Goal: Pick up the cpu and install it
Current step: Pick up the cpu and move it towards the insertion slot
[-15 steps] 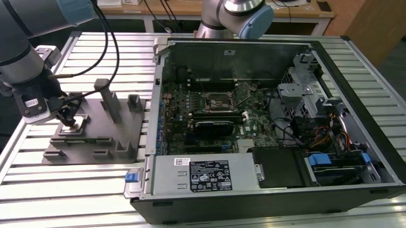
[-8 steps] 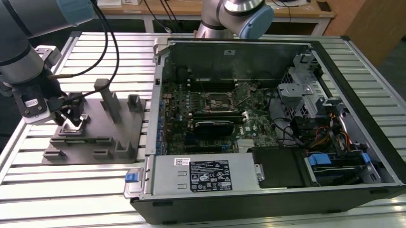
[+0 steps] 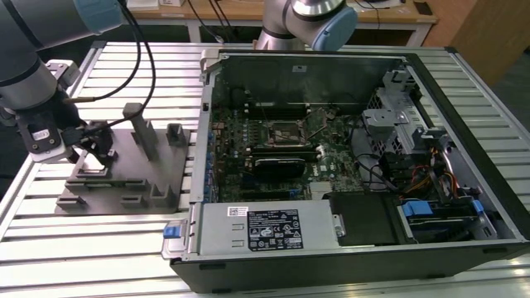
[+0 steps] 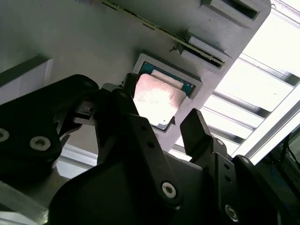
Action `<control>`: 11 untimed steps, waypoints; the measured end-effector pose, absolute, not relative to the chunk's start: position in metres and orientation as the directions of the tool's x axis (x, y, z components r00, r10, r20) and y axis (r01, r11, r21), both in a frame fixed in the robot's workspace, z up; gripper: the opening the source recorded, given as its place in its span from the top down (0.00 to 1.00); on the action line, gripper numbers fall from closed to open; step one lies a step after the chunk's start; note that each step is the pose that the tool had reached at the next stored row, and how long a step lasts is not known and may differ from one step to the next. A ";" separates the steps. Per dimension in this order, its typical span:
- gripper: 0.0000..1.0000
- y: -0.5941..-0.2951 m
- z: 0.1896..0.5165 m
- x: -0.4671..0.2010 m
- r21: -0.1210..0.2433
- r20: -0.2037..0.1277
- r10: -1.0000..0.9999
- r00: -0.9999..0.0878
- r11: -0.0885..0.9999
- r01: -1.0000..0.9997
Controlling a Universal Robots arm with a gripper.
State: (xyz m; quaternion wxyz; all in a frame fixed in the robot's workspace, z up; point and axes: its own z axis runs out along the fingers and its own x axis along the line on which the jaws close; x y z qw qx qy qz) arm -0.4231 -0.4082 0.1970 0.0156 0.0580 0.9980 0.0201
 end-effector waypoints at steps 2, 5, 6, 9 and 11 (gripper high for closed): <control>0.35 -0.408 0.196 -0.423 0.042 -0.029 0.116 -0.993 0.993 0.115; 0.35 -0.407 0.194 -0.423 0.042 -0.029 0.112 -0.993 0.993 0.110; 0.35 -0.406 0.194 -0.423 0.042 -0.029 0.109 -0.994 0.993 0.108; 0.35 -0.403 0.192 -0.423 0.042 -0.029 0.099 -0.995 0.994 0.098; 0.35 -0.402 0.190 -0.423 0.042 -0.029 0.095 -0.995 0.995 0.094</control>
